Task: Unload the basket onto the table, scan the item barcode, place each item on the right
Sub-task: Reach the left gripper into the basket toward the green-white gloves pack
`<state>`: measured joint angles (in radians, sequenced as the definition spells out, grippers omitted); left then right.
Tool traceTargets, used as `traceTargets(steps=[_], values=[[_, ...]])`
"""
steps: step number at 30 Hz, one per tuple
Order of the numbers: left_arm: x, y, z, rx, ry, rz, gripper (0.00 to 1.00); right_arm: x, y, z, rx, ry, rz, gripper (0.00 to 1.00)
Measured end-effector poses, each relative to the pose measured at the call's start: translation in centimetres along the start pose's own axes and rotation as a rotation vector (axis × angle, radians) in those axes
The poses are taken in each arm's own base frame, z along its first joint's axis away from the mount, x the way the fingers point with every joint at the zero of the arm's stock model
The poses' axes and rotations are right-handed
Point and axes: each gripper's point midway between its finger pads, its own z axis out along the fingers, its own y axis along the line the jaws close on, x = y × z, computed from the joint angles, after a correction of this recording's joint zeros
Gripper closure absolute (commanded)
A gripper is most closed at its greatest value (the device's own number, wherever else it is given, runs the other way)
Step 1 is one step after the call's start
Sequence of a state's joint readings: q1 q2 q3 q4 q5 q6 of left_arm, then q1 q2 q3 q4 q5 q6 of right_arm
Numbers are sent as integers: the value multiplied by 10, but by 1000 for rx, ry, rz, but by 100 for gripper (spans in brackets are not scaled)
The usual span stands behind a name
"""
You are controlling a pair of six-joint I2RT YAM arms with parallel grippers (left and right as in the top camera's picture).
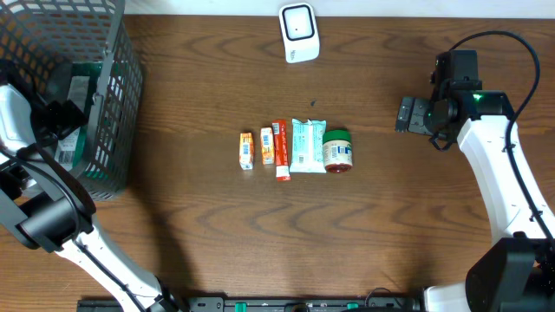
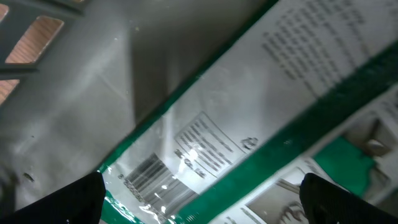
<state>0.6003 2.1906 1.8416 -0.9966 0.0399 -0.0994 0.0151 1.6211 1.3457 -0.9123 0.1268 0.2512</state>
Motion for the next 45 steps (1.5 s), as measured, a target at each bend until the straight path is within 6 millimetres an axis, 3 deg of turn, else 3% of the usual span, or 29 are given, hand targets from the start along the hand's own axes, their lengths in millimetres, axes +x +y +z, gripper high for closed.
traceTargets(steps=[16,20,22,28,36,41,44,45], values=[[14,4,25,-17,25,-52,1,0,0,0,0,0,0,1],[16,1,26,12,29,-71,15,0,0,0,0,0,0,1],[16,-1,26,22,32,-77,27,0,0,0,0,0,0,1],[17,-6,25,52,37,-53,76,0,0,0,0,0,0,1],[19,-20,23,141,50,-30,85,0,0,0,0,0,0,1],[18,-25,19,170,43,-21,83,0,0,0,0,0,0,1],[19,-27,15,183,37,-11,43,0,0,0,0,0,0,1],[20,-28,13,188,35,-13,38,0,0,0,0,0,0,1]])
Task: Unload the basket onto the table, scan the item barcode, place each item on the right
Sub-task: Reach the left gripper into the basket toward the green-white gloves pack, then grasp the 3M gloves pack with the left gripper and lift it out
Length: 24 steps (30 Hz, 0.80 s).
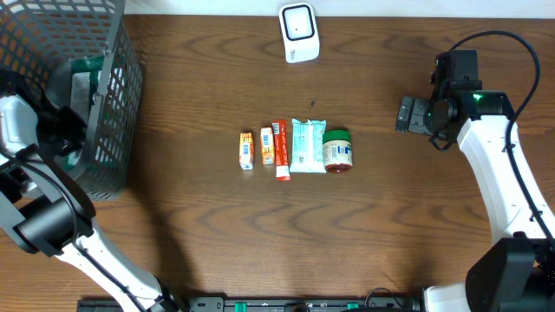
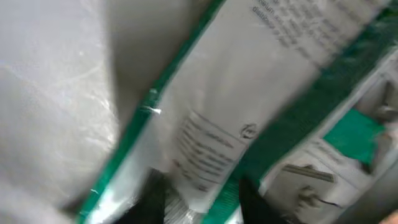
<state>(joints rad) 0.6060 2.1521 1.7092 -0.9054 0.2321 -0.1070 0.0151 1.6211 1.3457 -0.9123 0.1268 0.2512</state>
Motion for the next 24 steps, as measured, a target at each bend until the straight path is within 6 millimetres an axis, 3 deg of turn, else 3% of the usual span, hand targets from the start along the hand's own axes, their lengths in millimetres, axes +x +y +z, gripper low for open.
traceTargets(steps=[3,6,13,21,24], values=[[-3,-3,-7,10,-24,21,25,0,0,0,0,0,0,1],[-9,-1,-13,-12,-57,39,20,0,0,0,0,0,0,1],[-16,17,-14,-122,-92,59,18,0,0,0,0,0,0,1],[-9,26,7,-144,-100,77,10,0,0,0,0,0,0,1],[-7,24,8,-128,-107,82,14,0,0,0,0,0,0,1]])
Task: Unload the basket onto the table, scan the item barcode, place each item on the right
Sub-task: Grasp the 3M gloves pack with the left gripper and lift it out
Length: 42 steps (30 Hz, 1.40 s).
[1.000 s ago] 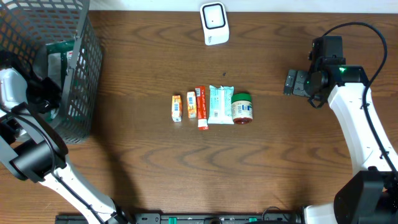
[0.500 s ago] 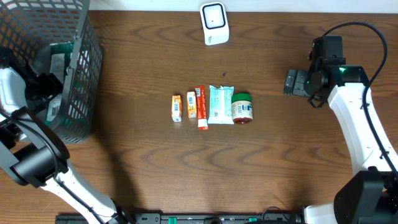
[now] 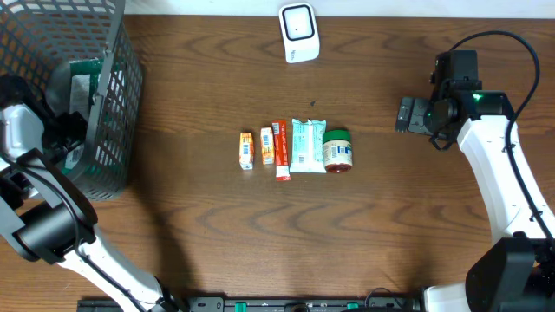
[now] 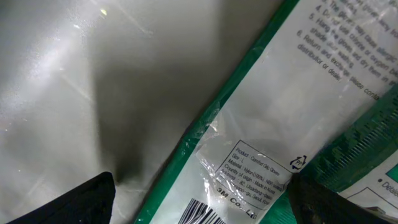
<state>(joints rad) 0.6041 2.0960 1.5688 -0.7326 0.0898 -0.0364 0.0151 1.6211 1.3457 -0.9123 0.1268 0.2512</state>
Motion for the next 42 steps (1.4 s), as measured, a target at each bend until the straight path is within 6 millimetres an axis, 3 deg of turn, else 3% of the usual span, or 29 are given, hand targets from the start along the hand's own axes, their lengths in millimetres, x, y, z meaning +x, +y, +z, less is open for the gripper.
traceTargets(steps=[4,12,16,25,28,33,39,42], values=[[3,-14,0,86,11,8,29,0,0,0,0,0,0,1],[6,-37,-4,227,25,29,43,0,0,0,0,0,0,1],[7,-41,-5,254,29,31,45,0,0,0,0,0,0,1],[11,-56,-8,347,41,34,89,0,0,0,0,0,0,1],[10,-61,-14,370,34,37,93,0,0,0,0,0,0,1],[-3,-65,-44,388,-48,51,93,0,0,0,0,0,0,1],[-29,-66,-101,417,-218,42,93,0,0,0,0,0,0,1],[-43,-59,-138,426,-330,14,93,0,0,0,0,0,0,1]])
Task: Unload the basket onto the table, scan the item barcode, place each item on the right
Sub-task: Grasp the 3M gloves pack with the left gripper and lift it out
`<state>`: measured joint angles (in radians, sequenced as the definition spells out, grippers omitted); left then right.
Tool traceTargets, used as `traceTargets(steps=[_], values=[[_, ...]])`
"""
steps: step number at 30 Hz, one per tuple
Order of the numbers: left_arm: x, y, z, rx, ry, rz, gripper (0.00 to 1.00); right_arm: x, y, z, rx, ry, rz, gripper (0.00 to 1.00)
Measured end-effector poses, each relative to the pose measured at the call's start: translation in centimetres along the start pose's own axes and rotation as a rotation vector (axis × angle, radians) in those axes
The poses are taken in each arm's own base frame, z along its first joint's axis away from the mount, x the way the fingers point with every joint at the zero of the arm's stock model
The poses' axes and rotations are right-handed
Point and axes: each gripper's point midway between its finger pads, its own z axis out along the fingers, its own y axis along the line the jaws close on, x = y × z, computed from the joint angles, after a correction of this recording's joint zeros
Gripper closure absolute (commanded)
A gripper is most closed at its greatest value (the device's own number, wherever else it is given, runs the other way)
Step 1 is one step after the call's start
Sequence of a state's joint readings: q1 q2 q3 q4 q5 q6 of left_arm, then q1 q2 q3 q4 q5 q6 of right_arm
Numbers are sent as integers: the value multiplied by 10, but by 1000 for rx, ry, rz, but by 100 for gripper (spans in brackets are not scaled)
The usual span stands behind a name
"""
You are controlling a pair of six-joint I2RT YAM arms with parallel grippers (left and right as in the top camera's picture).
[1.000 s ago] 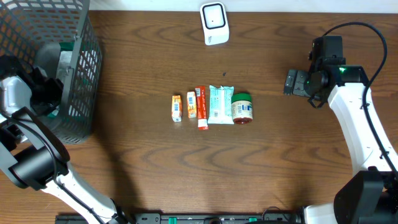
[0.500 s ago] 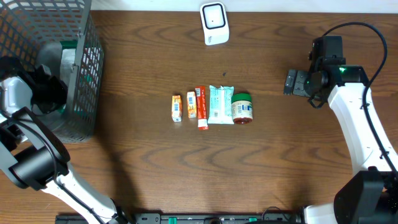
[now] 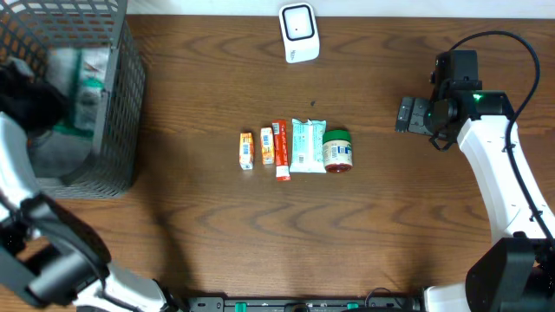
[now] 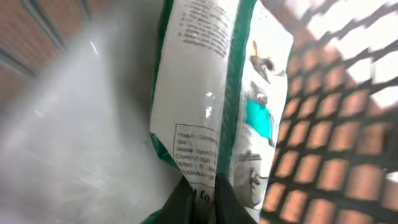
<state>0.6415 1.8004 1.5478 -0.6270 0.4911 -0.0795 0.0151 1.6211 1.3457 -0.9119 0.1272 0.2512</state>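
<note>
A white-and-green plastic packet [image 4: 205, 93] is pinched at its lower edge between my left gripper's [image 4: 204, 202] dark fingers [image 4: 183, 200], which are shut on it. It stands raised off the grey floor of the wire basket [image 4: 336, 124]. From overhead the packet [image 3: 85, 82] shows inside the basket [image 3: 121, 104] at the table's left, with my left arm reaching in. The white barcode scanner [image 3: 299, 33] stands at the far middle edge. My right gripper [image 3: 406, 114] rests at the right, away from everything; whether it is open or shut does not show.
A row of items lies mid-table: two small orange boxes [image 3: 246, 149], a red tube [image 3: 280, 149], a teal packet [image 3: 307, 146] and a green-lidded jar [image 3: 337, 150]. The basket's mesh walls surround my left gripper.
My left gripper was open over the packet lying flat on the basket floor. Now it is shut on the packet's edge, and the packet is lifted upright. The right arm is unchanged.
My left gripper first hung open over the packet in the basket, its barcode in sight. Then the fingers were close together against the packet in a blurred view. After that they stood wide open above it, and now they grip it, raised off the floor.
</note>
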Motion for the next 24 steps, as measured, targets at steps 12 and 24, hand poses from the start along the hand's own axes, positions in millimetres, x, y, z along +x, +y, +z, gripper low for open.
traceTargets(steps=[12,24], values=[[-47,-43,-157,-88,-409,-7,93,0,0,0,0,0,0,1],[21,-129,-231,181,-364,-28,93,0,0,0,0,0,0,1]])
